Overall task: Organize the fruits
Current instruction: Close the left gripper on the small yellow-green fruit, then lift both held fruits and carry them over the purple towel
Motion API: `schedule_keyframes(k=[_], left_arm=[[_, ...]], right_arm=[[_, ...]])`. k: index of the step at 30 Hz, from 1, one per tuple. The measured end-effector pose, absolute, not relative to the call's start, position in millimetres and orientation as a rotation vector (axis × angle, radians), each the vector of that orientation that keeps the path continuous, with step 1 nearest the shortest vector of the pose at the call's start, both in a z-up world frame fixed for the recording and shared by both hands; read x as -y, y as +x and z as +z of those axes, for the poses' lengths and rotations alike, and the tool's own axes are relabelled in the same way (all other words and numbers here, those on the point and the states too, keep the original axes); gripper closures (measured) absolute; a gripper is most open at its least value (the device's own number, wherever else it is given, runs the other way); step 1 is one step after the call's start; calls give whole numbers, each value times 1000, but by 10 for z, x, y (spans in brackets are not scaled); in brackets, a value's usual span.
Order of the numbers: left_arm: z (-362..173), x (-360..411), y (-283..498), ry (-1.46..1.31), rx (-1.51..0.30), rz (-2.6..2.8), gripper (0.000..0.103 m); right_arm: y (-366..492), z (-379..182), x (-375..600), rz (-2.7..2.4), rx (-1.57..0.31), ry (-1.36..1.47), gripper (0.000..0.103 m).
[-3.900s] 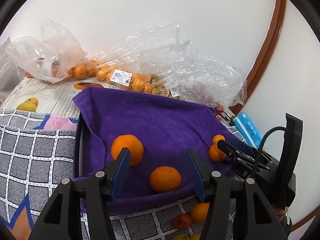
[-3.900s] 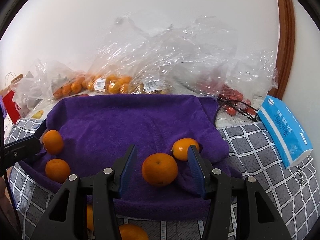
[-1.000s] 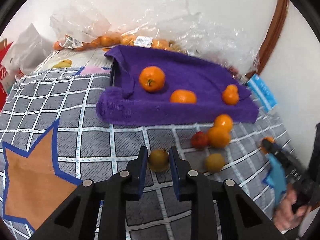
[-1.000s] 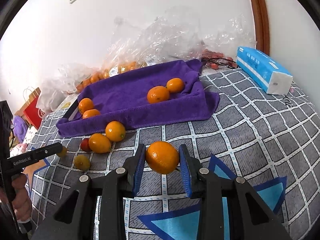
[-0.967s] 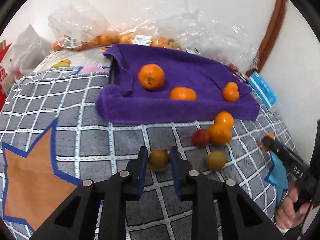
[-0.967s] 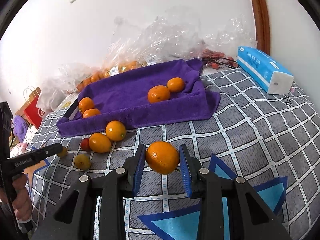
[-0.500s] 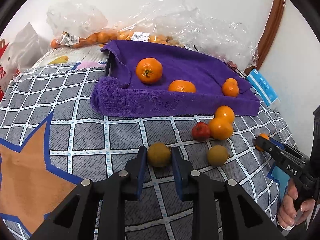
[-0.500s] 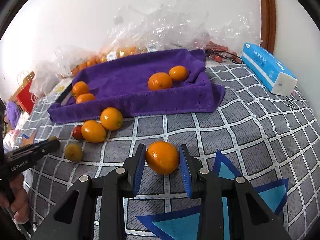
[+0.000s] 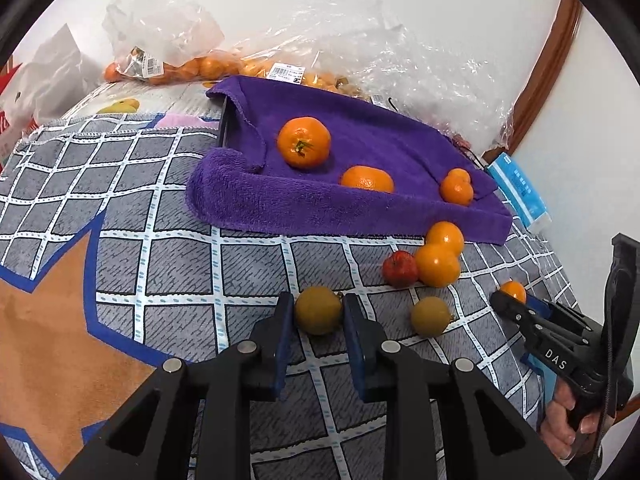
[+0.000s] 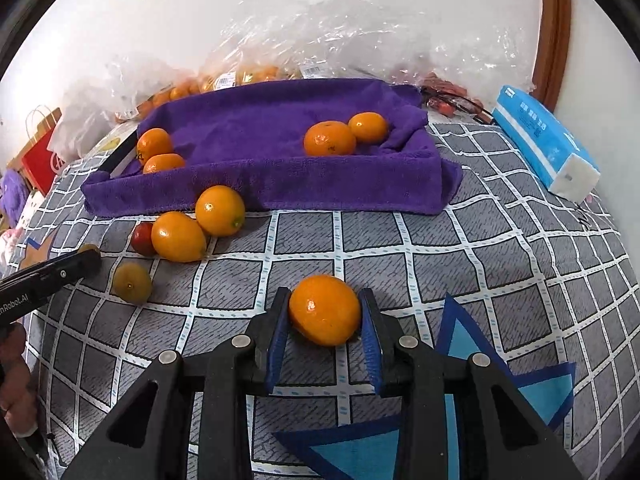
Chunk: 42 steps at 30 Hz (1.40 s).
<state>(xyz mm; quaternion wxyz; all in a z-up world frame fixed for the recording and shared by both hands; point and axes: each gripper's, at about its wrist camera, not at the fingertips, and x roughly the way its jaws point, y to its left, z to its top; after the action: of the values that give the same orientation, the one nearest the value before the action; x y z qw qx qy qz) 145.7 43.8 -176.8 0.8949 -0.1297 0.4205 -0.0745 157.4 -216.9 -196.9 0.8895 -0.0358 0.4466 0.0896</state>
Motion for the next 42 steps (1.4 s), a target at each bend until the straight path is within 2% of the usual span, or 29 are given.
schedule_keyframes(k=[5,24,42], left_arm=[[-1730,-535,1381,-335,-817,-199,80],[-1533,-469,1220,-269,-694,-178,80],[-1533,-489,1208,-280,-694,-154,80]], right_arm=[[1538,-1946,2130,166,-910,-104,69],[1459,-1863,2178,153,-856,-85,69],[1472,-1894,2082,211,-871,-105,69]])
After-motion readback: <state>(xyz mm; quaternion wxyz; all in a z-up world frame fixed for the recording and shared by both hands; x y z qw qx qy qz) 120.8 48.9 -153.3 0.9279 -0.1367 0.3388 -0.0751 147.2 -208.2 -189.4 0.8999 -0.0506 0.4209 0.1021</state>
